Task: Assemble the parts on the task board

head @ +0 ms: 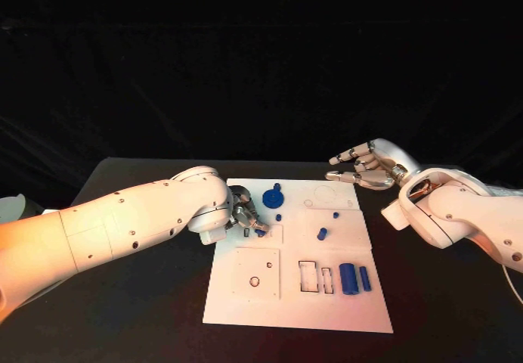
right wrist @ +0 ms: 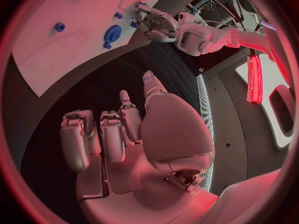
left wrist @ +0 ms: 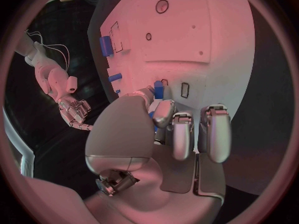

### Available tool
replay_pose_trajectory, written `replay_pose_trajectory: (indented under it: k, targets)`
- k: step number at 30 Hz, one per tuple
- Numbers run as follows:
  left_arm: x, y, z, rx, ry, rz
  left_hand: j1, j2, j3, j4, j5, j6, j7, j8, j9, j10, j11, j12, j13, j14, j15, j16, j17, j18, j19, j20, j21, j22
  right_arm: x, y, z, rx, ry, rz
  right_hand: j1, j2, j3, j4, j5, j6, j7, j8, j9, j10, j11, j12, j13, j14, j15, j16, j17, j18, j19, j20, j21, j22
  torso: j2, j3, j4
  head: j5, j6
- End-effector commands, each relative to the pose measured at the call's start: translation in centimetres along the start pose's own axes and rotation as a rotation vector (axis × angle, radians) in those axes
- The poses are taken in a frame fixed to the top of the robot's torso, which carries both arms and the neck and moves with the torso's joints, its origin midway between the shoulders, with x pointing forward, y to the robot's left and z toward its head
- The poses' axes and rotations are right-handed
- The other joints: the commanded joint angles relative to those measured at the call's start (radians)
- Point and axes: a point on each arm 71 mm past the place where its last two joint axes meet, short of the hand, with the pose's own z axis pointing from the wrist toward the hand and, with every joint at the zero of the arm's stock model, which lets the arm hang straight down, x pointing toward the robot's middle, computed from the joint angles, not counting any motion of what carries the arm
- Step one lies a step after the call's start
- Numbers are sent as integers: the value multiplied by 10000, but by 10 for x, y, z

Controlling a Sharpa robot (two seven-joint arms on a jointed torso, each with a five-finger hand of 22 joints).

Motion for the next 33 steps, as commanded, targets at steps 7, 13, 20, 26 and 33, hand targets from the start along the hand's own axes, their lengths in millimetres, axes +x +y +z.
replay_pose_trajectory:
  k: [7, 13, 20, 26, 33]
  targets:
    - [-1, 2, -5, 158, -696, -163, -243, -143, 1818, -1573, 1, 110, -5, 112, 330, 75, 36, 24, 17, 1031, 36, 31, 2629, -130, 533, 38, 14, 1470, 2, -1, 0, -21, 200, -76, -11, 90, -68, -21, 39, 74, 13, 13, 9, -46, -29, -41, 1115, 1019, -43, 45, 2606, 79, 742, -25, -70, 2048, 7, -2, 1, 19, -9]
    - [0, 3, -4, 70, -1063, 104, -335, -217, 1962, -1654, -2, 141, -23, 169, 394, 92, 20, 20, -12, 1031, 24, 31, 2629, -145, 564, 27, 51, 1538, 2, -1, 0, -13, 197, -75, -11, 90, -68, -21, 39, 74, 13, 13, 9, -46, -29, -41, 1115, 1019, -43, 45, 2606, 79, 742, -25, -70, 2048, 9, -7, 6, 46, -18]
    - [3, 2, -1, -32, -1165, 470, -404, -251, 2057, -1704, -2, 143, -33, 208, 440, 124, 10, 62, 16, 1031, 14, 31, 2629, -149, 575, 18, 63, 1561, 2, -1, 0, -13, 211, -72, -19, 86, -88, -15, 40, 76, 13, 13, 9, -47, -29, -42, 1113, 1018, -43, 43, 2602, 83, 734, -27, -79, 2032, 18, -13, -16, 69, -40]
    - [8, 0, 1, -88, -920, 795, -418, -257, 2078, -1715, -2, 138, -34, 214, 450, 129, 9, 71, 23, 1031, 12, 31, 2629, -153, 583, 16, 72, 1578, 3, -1, 0, -18, 230, -68, -19, 86, -88, -15, 40, 76, 13, 13, 9, -47, -29, -42, 1113, 1018, -43, 43, 2602, 83, 734, -27, -79, 2032, 16, -19, -15, 65, -67]
    - [11, 0, 2, -162, -622, 1119, -430, -261, 2093, -1724, -2, 133, -34, 218, 457, 119, 9, 52, -1, 1031, 11, 31, 2629, -152, 581, 15, 69, 1573, 3, -2, 1, -5, 281, -65, -19, 86, -88, -15, 40, 76, 13, 13, 9, -47, -29, -42, 1113, 1018, -43, 43, 2602, 83, 734, -27, -79, 2032, 5, -3, -11, 55, -98]
